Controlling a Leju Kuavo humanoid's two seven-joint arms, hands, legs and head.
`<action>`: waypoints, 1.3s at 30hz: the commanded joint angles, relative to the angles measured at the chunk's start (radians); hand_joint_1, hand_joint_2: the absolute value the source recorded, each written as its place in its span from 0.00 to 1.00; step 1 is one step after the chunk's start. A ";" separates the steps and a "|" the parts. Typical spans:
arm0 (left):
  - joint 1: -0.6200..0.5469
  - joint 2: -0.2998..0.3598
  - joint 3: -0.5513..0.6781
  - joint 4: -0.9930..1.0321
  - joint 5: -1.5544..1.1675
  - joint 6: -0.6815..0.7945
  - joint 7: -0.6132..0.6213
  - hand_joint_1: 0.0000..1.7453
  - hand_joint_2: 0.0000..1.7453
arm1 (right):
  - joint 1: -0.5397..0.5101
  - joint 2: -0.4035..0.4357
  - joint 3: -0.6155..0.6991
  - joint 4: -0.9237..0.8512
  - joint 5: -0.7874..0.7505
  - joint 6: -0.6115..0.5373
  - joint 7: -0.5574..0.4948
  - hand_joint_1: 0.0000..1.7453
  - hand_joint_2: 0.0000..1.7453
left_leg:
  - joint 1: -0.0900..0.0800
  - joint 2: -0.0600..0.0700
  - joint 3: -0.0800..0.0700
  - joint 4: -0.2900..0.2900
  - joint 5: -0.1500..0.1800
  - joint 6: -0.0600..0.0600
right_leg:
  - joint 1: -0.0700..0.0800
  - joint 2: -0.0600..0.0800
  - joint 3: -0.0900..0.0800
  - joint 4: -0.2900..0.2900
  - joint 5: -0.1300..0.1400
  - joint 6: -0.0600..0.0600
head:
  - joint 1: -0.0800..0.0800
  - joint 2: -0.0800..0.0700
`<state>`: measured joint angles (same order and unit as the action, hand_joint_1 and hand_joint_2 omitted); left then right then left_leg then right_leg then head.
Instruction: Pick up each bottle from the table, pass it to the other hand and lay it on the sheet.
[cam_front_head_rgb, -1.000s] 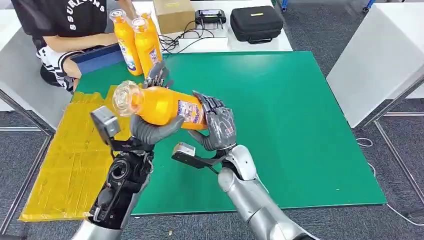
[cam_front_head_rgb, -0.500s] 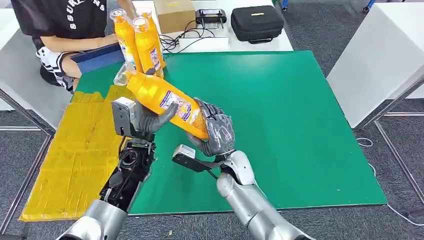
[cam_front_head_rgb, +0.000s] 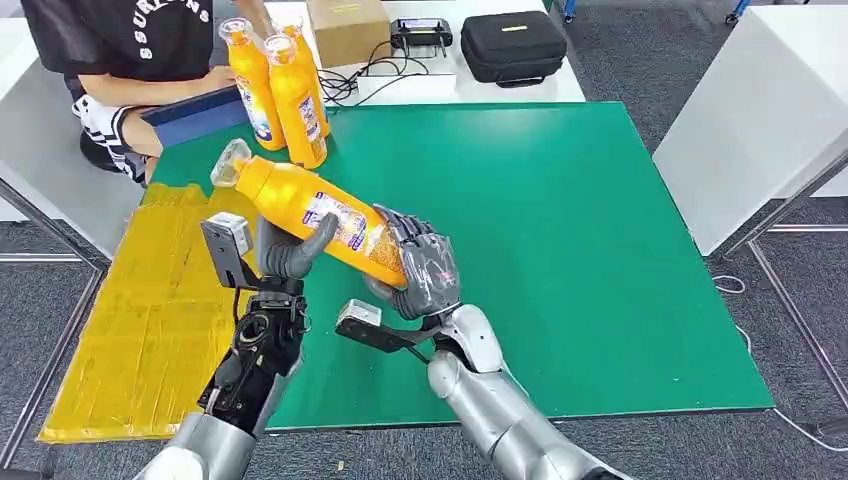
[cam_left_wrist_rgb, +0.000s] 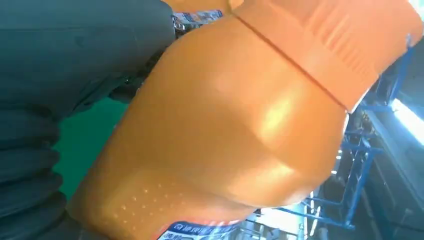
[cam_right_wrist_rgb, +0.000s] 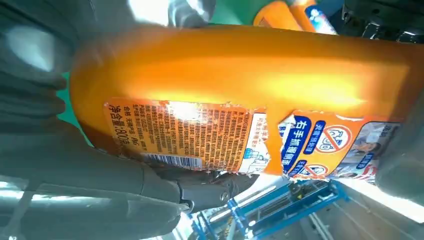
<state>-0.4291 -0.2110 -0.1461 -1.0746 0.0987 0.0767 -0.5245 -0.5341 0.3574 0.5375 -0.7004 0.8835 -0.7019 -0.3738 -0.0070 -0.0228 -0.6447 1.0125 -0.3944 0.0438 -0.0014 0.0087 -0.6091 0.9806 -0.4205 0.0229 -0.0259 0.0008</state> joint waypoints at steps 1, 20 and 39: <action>-0.049 0.023 0.085 0.016 0.042 -0.011 0.012 1.00 1.00 | -0.001 -0.010 0.098 0.079 0.009 0.004 -0.045 1.00 1.00 | 0.001 0.002 0.004 -0.001 -0.001 -0.002 | 0.001 0.000 0.004 -0.001 -0.001 0.000 | 0.000 0.000; -0.061 0.027 0.075 -0.009 0.064 -0.031 0.006 1.00 1.00 | 0.032 -0.008 -0.008 0.027 0.089 0.004 -0.047 0.00 1.00 | 0.001 0.000 0.004 0.000 -0.001 -0.002 | 0.001 -0.002 0.005 -0.001 -0.002 0.000 | 0.000 0.000; -0.027 -0.051 0.311 -0.405 -1.213 0.621 -0.114 1.00 1.00 | 0.230 -0.203 -0.028 -0.650 -0.449 0.004 -0.207 0.00 1.00 | 0.001 -0.001 0.002 0.000 -0.001 -0.001 | 0.001 -0.003 0.003 -0.001 -0.002 0.000 | 0.000 0.000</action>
<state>-0.4443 -0.1671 -0.0534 -1.2670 -0.3551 0.5725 -0.6115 -0.4127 0.3074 0.5020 -0.9382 0.5918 -0.6927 -0.5215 -0.0073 -0.0229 -0.6445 1.0125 -0.3944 0.0438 -0.0014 0.0087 -0.6093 0.9804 -0.4205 0.0229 -0.0256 0.0004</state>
